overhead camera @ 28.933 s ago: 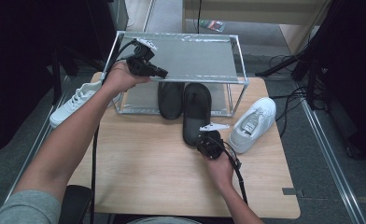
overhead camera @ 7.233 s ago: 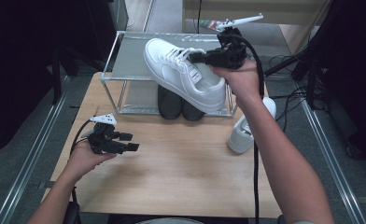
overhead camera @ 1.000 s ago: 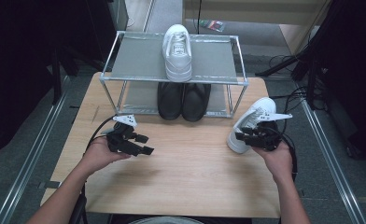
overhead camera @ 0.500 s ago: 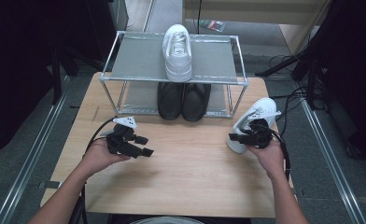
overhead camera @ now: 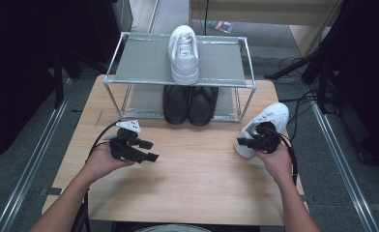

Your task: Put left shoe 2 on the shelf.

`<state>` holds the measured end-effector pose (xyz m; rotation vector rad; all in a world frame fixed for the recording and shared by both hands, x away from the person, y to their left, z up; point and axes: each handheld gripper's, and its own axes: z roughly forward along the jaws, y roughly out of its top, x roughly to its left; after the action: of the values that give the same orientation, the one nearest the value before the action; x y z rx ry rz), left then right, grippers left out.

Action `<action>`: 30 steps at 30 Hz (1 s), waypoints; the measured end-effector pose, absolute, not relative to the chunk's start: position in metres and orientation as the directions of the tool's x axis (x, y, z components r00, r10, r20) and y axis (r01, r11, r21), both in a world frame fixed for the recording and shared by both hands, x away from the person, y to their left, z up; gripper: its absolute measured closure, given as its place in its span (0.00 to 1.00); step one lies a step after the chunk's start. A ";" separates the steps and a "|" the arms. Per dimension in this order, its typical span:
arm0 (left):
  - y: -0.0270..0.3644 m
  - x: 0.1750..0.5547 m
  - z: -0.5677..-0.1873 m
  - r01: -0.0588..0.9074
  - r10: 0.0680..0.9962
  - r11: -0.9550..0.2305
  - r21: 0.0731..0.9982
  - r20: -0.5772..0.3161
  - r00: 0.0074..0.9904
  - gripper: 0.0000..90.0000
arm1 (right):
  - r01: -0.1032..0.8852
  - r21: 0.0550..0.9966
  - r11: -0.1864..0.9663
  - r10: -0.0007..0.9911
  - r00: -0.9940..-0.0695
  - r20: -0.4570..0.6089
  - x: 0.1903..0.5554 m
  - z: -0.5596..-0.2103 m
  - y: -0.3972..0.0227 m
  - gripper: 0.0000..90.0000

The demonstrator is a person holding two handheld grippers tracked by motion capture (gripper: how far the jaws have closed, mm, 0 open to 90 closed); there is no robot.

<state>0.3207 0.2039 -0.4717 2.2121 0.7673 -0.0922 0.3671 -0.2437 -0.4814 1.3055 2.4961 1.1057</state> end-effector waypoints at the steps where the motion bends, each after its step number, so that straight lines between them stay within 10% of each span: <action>1: 0.204 0.321 -0.472 0.552 0.495 -0.514 0.656 -0.299 0.816 0.42 | 0.662 0.655 0.363 0.756 -0.621 0.209 0.366 -0.479 -0.243 0.84; 16: 0.204 0.323 -0.471 0.549 0.500 -0.506 0.665 -0.293 0.815 0.43 | 0.593 0.683 0.426 0.768 -0.636 0.073 0.332 -0.452 -0.216 0.84; 30: 0.201 0.323 -0.470 0.542 0.490 -0.507 0.670 -0.293 0.821 0.44 | 0.665 0.658 0.354 0.771 -0.605 0.198 0.281 -0.439 -0.186 0.83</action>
<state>0.3227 0.2007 -0.4698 2.1974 0.7537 -0.0825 0.2808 -0.1859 -0.4393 1.3160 2.4610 1.0879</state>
